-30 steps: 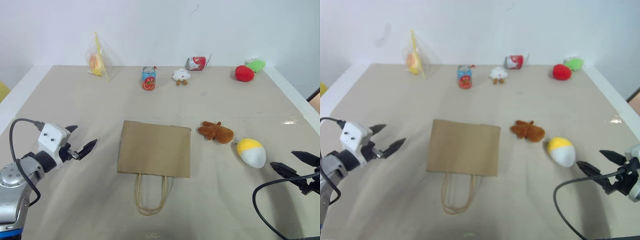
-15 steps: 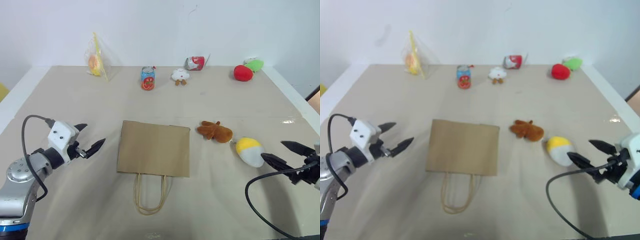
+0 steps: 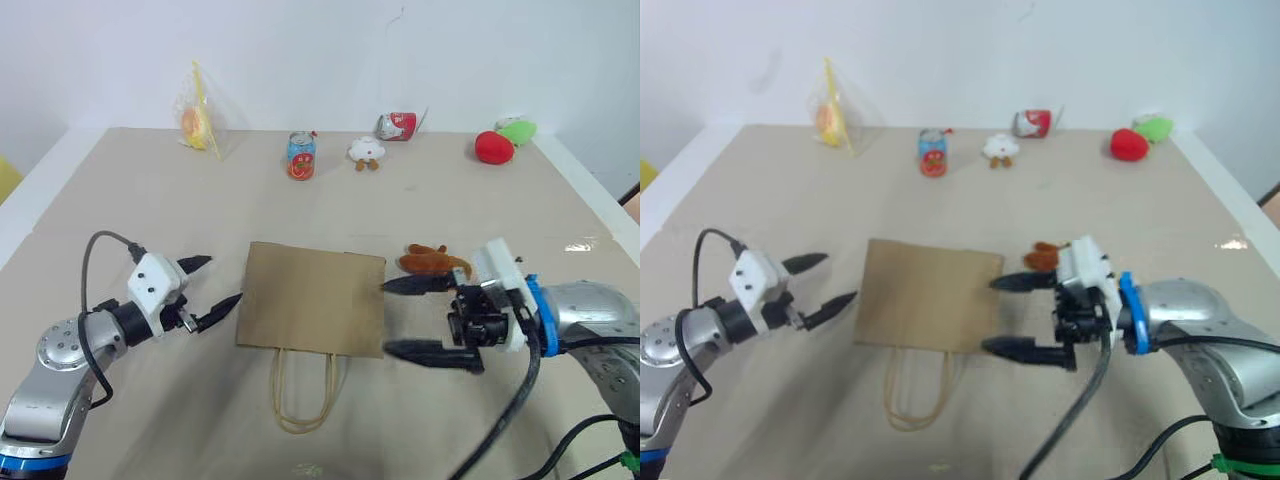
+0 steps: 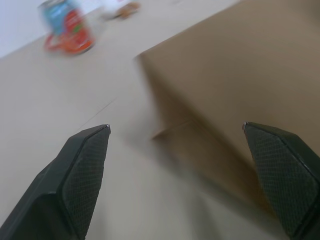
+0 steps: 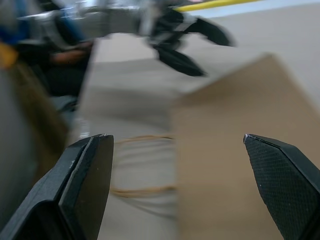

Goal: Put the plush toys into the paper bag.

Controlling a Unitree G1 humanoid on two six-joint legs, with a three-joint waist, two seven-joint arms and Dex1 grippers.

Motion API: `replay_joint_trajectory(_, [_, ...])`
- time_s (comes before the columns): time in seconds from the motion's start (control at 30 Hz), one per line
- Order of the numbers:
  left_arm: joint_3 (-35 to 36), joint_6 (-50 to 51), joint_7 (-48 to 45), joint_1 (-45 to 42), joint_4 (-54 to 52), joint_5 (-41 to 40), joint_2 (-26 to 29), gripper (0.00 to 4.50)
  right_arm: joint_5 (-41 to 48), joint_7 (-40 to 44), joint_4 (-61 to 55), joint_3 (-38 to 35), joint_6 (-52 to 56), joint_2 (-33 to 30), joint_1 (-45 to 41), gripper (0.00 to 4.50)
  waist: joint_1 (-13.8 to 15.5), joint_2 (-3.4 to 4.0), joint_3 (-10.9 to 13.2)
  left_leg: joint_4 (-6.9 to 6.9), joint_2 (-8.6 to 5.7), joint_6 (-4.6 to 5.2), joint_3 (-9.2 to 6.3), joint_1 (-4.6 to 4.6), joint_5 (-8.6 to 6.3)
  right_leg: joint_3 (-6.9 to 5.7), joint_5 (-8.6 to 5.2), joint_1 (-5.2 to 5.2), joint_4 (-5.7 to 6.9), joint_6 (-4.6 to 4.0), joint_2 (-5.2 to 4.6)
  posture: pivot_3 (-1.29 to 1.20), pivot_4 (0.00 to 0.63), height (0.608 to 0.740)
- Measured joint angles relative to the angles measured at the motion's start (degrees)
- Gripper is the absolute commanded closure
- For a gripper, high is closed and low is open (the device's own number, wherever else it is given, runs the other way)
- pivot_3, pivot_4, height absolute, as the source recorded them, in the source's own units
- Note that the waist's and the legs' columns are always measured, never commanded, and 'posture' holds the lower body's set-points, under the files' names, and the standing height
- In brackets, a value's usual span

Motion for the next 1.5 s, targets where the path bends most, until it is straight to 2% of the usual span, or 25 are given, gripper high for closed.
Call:
replay_joint_trajectory(0.13, [-1.4, -3.1, -3.8, -0.3, -1.5, -0.1, 1.0, 0.11, 0.5, 1.9, -0.1, 1.2, -0.1, 0.0, -2.6, 0.00, 0.0, -0.01, 0.0, 0.02, 0.00, 0.01, -0.02, 0.02, 0.01, -0.03, 0.01, 0.02, 0.01, 0.01, -0.01, 0.00, 0.150, 0.740])
replay_joint_trajectory(0.2, [-3.9, -6.7, -8.4, 0.4, -3.8, 0.1, 3.3, 0.11, 0.4, 2.3, 0.0, 2.4, -0.2, 0.0, -4.0, 0.00, 0.0, 0.00, 0.0, 0.02, 0.01, 0.01, -0.01, 0.05, 0.01, -0.02, 0.00, 0.02, 0.01, -0.02, 0.01, 0.00, 0.150, 0.740])
replay_joint_trajectory(0.5, [-11.5, -24.9, -21.0, 2.1, -1.7, 5.2, 6.2, 0.11, -1.3, -0.3, -0.3, 2.8, -0.4, 0.4, -1.1, 0.00, 0.0, 0.01, 0.0, 0.00, 0.04, 0.01, -0.01, 0.06, 0.01, -0.03, -0.01, 0.01, 0.03, -0.03, 0.03, 0.00, 0.150, 0.740])
replay_joint_trajectory(0.73, [-14.5, -37.3, -22.2, -0.9, 7.0, 11.2, 6.1, 0.11, -1.2, -2.1, -1.5, 0.9, -0.2, 0.0, -0.1, 0.00, 0.0, 0.02, 0.0, 0.01, 0.04, 0.02, 0.01, 0.06, 0.02, -0.04, 0.01, 0.01, 0.03, 0.00, 0.01, 0.00, 0.150, 0.740])
replay_joint_trajectory(1.13, [-17.7, -41.5, -20.6, -3.1, 10.4, 13.5, 4.8, 0.11, -0.7, -4.1, -1.6, 0.8, 0.1, 0.1, 0.0, 0.00, 0.0, 0.02, 0.0, 0.01, 0.05, 0.02, 0.00, 0.07, 0.02, -0.05, 0.02, 0.01, 0.03, 0.02, 0.02, 0.00, 0.150, 0.740])
replay_joint_trajectory(1.27, [-19.3, -45.8, -20.6, -3.5, 11.8, 15.0, 4.9, 0.11, -0.5, -4.5, -1.6, 0.8, 0.2, 0.1, -0.1, 0.00, 0.0, 0.02, 0.0, 0.01, 0.05, 0.02, 0.02, 0.07, 0.02, -0.04, 0.02, 0.02, 0.03, 0.02, 0.01, 0.00, 0.150, 0.740])
replay_joint_trajectory(1.5, [-21.4, -46.9, -20.7, -3.8, 12.5, 13.2, 4.8, 0.11, -0.3, -5.4, -1.7, 0.8, 0.7, 0.1, -0.1, 0.00, 0.0, 0.02, 0.0, 0.01, 0.05, 0.02, 0.02, 0.06, 0.02, -0.04, 0.03, 0.02, 0.03, 0.03, 0.01, 0.00, 0.150, 0.740])
